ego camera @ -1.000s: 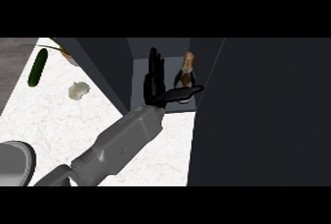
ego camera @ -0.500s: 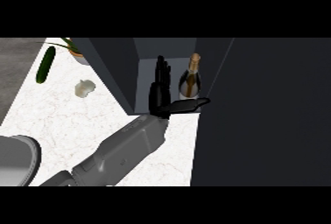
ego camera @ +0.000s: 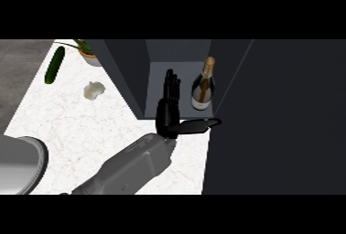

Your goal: Pick up the wine, place it into the cabinet and close the cabinet

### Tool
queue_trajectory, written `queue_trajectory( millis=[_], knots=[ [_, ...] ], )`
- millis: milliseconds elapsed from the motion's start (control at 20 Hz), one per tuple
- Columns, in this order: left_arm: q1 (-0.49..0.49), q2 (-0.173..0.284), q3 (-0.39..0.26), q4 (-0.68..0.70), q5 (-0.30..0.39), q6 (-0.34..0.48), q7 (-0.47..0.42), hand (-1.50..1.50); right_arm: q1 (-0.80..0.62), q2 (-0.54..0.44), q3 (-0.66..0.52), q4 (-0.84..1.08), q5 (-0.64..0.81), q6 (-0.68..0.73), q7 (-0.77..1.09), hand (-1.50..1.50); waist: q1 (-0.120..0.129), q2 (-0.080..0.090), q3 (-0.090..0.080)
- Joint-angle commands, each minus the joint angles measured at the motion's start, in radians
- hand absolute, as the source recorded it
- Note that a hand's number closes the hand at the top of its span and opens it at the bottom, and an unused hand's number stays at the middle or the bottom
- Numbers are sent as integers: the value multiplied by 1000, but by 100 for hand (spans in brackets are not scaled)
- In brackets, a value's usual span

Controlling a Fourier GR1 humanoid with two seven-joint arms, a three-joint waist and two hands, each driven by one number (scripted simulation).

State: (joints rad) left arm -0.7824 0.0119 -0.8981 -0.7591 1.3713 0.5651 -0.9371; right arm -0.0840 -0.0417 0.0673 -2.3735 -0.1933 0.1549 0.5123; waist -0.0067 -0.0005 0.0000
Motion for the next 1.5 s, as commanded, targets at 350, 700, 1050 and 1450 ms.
queue_trajectory(
  millis=[350,700,1050,1450],
  knots=[
    [153,206,-14,-404,-177,17,150,-150,51,-13,-21,-31,8,4,0,-150,13,-5,0],
    [295,343,-1,-668,-290,27,208,-150,29,2,40,-37,68,-5,-4,-150,13,-3,0],
    [478,555,-33,-907,-327,-92,199,-150,71,-126,-36,-30,-90,196,-69,150,19,-4,1],
    [646,767,61,-1106,-323,-194,196,150,134,-93,147,-117,-159,206,59,150,22,-6,0]
  ],
)
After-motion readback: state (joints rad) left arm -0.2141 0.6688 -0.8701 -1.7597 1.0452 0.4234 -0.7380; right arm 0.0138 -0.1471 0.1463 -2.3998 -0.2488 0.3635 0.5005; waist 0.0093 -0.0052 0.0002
